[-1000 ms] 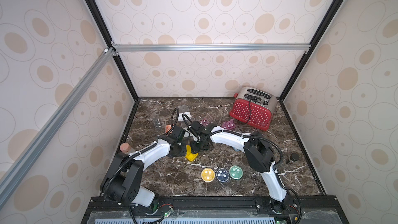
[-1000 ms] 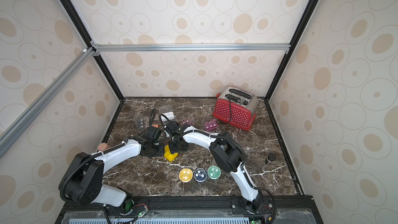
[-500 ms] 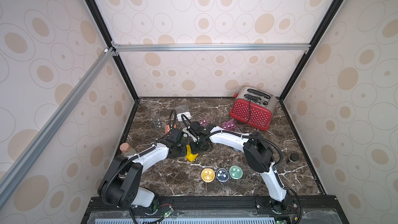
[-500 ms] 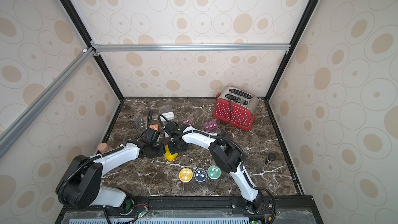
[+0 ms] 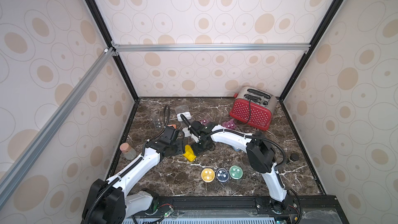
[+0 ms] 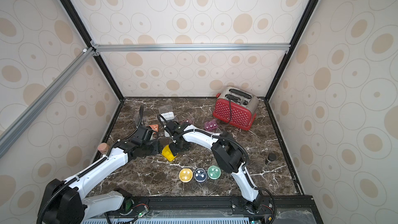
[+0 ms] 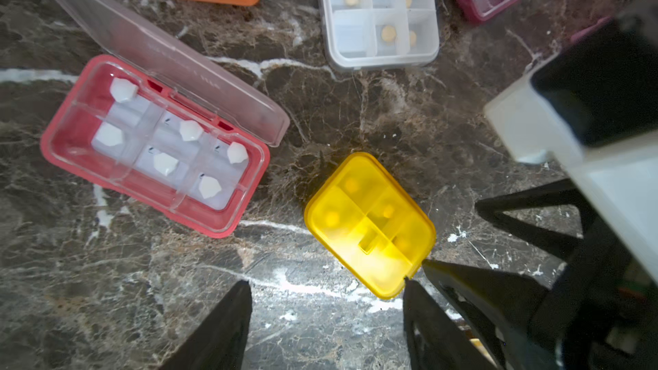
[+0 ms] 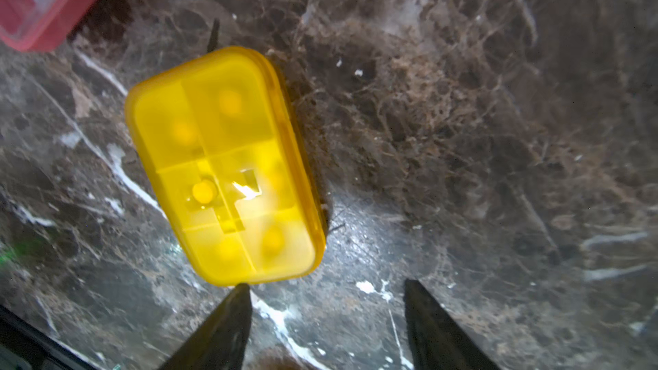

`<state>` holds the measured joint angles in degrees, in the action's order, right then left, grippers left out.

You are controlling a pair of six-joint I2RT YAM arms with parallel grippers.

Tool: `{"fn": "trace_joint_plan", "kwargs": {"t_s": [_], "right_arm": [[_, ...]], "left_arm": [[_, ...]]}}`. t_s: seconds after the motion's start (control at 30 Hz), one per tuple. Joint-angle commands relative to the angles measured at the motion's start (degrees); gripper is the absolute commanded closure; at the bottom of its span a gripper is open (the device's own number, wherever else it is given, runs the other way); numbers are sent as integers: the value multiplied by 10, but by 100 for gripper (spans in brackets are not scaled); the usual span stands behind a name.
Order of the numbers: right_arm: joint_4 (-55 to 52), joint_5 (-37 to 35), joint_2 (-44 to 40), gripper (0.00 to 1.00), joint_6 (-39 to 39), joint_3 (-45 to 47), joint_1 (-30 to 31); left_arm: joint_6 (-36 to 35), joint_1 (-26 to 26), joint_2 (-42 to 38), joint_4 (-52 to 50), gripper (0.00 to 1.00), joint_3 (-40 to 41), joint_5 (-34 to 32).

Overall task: Close pillboxes
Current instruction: Close the lid on the pillbox, then move the pillbox to the center of the board.

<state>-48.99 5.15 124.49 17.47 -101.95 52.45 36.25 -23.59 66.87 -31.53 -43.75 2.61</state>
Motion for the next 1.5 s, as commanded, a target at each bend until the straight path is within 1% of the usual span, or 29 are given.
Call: {"fn": "trace_joint_plan", "kwargs": {"t_s": [0.0, 0.03, 0.07, 0.1, 0.13, 0.17, 0.23, 0.4, 0.5, 0.67, 0.73, 0.87, 1.03, 1.1, 1.27, 1.37, 1.47], "right_arm": [[-27, -24, -2, 21, -44, -41, 15], [-33, -26, 9, 17, -50, -57, 20], [-40, -28, 20, 16, -55, -75, 23], [-48, -28, 32, 13, -61, -94, 29], [-55, -29, 43, 12, -67, -109, 32], [-60, -30, 54, 6, -70, -125, 35], [-74, -26, 80, 0, -76, -162, 41], [-113, -53, 137, 0, -78, -238, 49], [-127, -71, 160, 0, -68, -266, 53], [-170, -83, 192, 0, -43, -317, 58], [-179, -95, 199, 2, -40, -321, 63], [-191, -105, 206, 15, -26, -320, 66], [-191, -93, 204, 23, -11, -317, 69], [-192, -94, 203, 28, -4, -317, 69], [-191, -109, 190, 31, 17, -301, 68], [-196, -118, 175, 32, 41, -256, 60], [-182, -118, 141, 33, 75, -197, 46]], "left_arm": [[20, 5, -34, -35, 32, -1, 1], [26, 5, -49, -35, 32, 2, 4], [30, 6, -60, -40, 32, 4, 1], [32, 7, -74, -52, 31, 2, -9], [31, 8, -83, -74, 30, -3, -23], [28, 12, -92, -95, 30, -11, -38], [20, 27, -105, -124, 28, -25, -48], [3, 58, -138, -152, 27, -45, -54], [-2, 60, -144, -163, 27, -52, -65], [-5, 60, -146, -160, 25, -46, -59], [-6, 60, -143, -156, 26, -42, -59], [-7, 60, -135, -153, 25, -40, -53], [-11, 60, -137, -150, 25, -43, -48], [-11, 60, -132, -150, 25, -43, -46], [-9, 60, -130, -141, 25, -38, -37], [-9, 60, -126, -141, 25, -38, -37], [-9, 60, -122, -134, 26, -37, -30]]}}
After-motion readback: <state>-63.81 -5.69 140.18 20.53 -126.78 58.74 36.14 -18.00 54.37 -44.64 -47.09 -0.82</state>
